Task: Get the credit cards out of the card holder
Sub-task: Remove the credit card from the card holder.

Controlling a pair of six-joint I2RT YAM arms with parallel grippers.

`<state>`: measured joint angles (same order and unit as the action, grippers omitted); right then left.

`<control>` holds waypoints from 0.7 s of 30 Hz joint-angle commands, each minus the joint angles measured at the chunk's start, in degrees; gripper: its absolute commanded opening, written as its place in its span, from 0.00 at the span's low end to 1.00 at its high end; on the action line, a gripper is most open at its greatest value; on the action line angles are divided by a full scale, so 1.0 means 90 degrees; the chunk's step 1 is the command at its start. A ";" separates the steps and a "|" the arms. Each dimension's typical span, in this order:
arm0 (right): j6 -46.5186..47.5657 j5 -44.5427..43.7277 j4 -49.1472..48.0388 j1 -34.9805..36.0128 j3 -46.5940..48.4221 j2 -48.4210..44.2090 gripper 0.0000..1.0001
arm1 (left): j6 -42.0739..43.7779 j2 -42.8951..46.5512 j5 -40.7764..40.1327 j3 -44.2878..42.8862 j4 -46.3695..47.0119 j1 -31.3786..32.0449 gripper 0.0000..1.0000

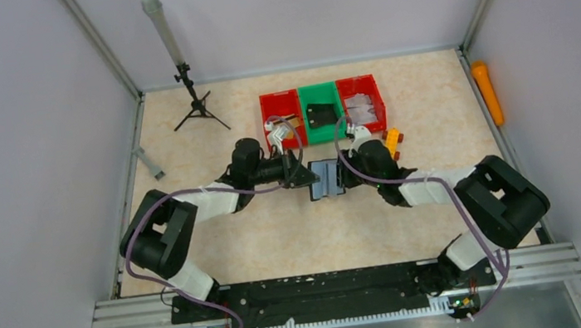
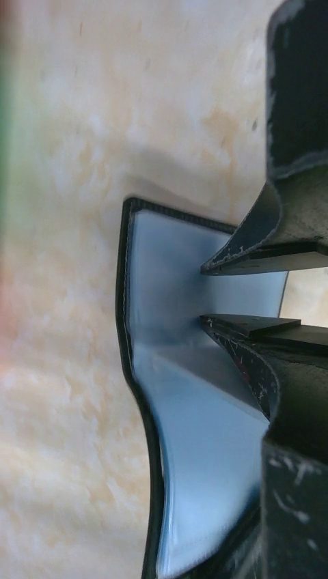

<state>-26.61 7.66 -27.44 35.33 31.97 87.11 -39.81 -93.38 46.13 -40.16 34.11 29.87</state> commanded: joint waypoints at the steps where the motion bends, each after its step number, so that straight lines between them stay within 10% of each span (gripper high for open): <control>1: -0.0126 -0.2215 0.0934 -0.0070 0.0324 -0.0497 0.29 | 0.0599 0.0456 -0.0678 -0.0310 -0.0909 -0.0011 0.00; 6: -0.0366 -0.2677 0.1134 -0.0301 0.0187 -0.0840 0.37 | 0.0455 0.0430 -0.0867 -0.0255 -0.0999 -0.0221 0.00; 9: -0.0695 -0.3263 0.1316 -0.0390 0.0035 -0.1147 0.72 | 0.0261 0.0453 -0.0749 -0.0147 -0.0786 -0.0379 0.00; 12: -0.0604 -0.2674 0.0706 -0.0497 -0.0340 -0.1515 0.82 | 0.0009 0.0454 -0.0504 -0.0009 -0.0356 -0.0482 0.00; 21: -0.0417 -0.0383 -0.0594 -0.0502 -0.0511 -0.1294 0.92 | -0.1272 0.0489 0.0414 0.0597 0.2075 -0.0665 0.00</control>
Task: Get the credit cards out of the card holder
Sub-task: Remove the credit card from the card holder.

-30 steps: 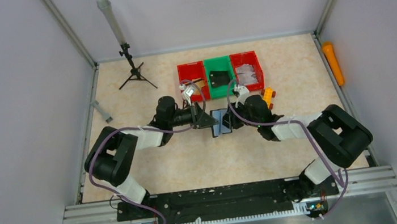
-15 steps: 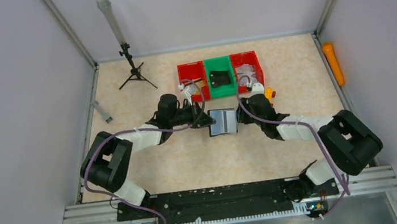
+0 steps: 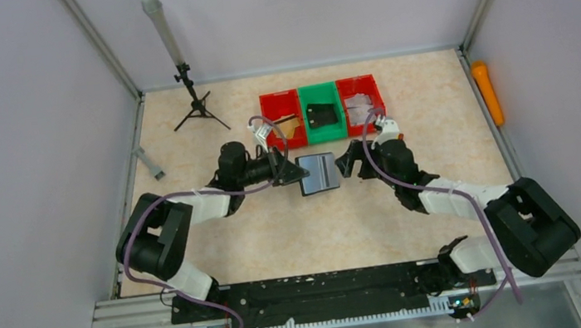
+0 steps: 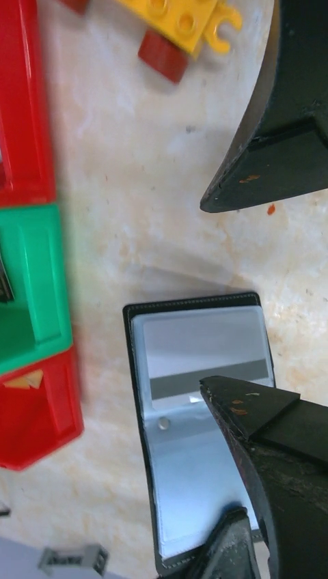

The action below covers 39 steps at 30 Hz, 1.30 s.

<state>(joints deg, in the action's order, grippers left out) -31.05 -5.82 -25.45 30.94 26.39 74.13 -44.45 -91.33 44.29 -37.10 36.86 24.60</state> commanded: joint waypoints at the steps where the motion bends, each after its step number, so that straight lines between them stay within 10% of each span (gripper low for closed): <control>1: 0.0075 0.1351 -0.0995 -0.0016 0.0070 0.0176 0.92 | -0.0920 0.0270 0.0701 0.0318 0.2082 -0.0093 0.00; 35: -0.1994 0.4810 -0.5055 -0.0825 -0.0984 -0.0236 0.94 | -0.2881 0.0537 0.1431 0.0900 0.5854 -0.0089 0.00; 39: -0.2368 0.5112 -0.5781 -0.0915 -0.1038 0.0003 0.80 | -0.2554 0.0606 0.1381 0.0896 0.5385 -0.0097 0.00</control>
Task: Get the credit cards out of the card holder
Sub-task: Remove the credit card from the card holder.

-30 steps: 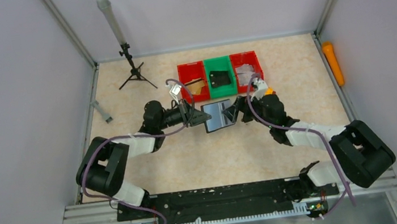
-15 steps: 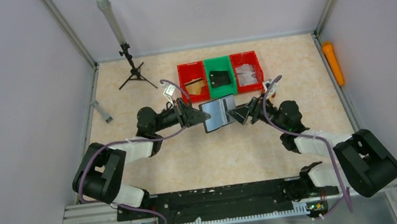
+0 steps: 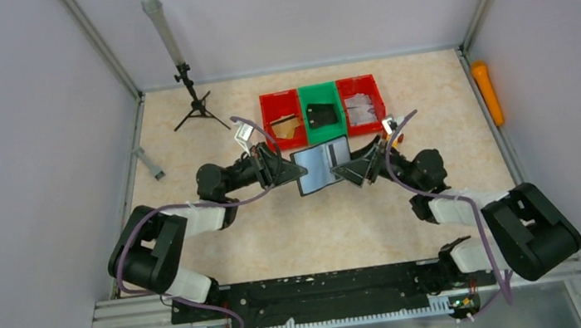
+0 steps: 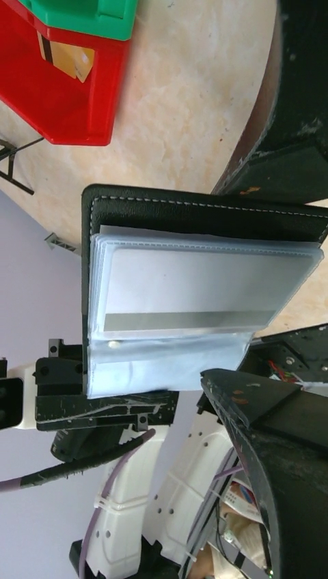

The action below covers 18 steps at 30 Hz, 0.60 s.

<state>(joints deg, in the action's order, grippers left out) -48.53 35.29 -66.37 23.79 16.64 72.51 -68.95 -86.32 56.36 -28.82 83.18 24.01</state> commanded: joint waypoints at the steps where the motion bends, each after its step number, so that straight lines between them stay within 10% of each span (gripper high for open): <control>1: -0.0479 0.0570 -0.1285 -0.0154 0.0034 0.0189 0.74 | 0.0256 0.0089 0.0031 -0.0025 0.0139 -0.0031 0.00; 18: -0.0062 0.0341 -0.0728 -0.0192 -0.0032 -0.0255 0.32 | 0.1497 0.0715 -0.0355 0.0031 -0.1636 -0.0031 0.00</control>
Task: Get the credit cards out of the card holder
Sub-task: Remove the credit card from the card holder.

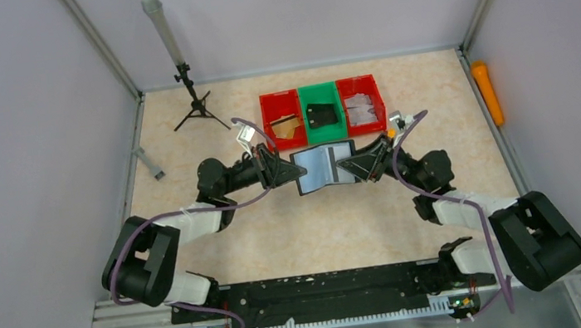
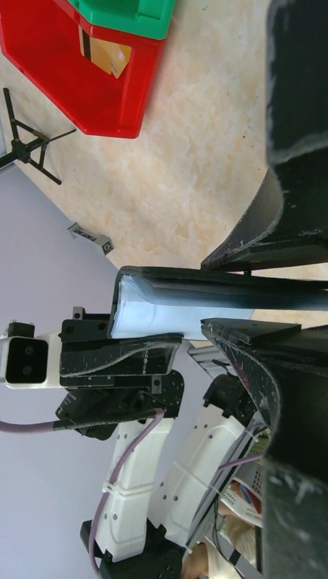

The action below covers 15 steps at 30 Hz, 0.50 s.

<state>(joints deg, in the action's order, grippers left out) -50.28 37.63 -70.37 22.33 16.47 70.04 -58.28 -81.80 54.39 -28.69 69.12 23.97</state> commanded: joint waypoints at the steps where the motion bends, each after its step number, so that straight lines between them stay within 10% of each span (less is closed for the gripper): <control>1: 0.0142 0.0079 -0.0257 -0.0030 0.0005 0.0034 0.32 | 0.0356 0.0219 -0.0161 0.0007 -0.0161 -0.0026 0.00; 9: 0.0465 -0.0272 0.0544 -0.0029 0.0130 -0.0053 0.14 | 0.0864 0.0390 -0.0552 -0.0051 -0.1107 -0.0044 0.03; 15: 0.0721 -0.0802 0.1368 -0.0042 0.0236 -0.0109 0.04 | 0.2292 0.0931 -0.2147 -0.0425 -0.4130 -0.0039 0.29</control>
<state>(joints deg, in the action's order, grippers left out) -46.68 33.98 -61.54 22.33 16.56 70.26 -48.42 -77.82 47.03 -28.91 50.39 23.97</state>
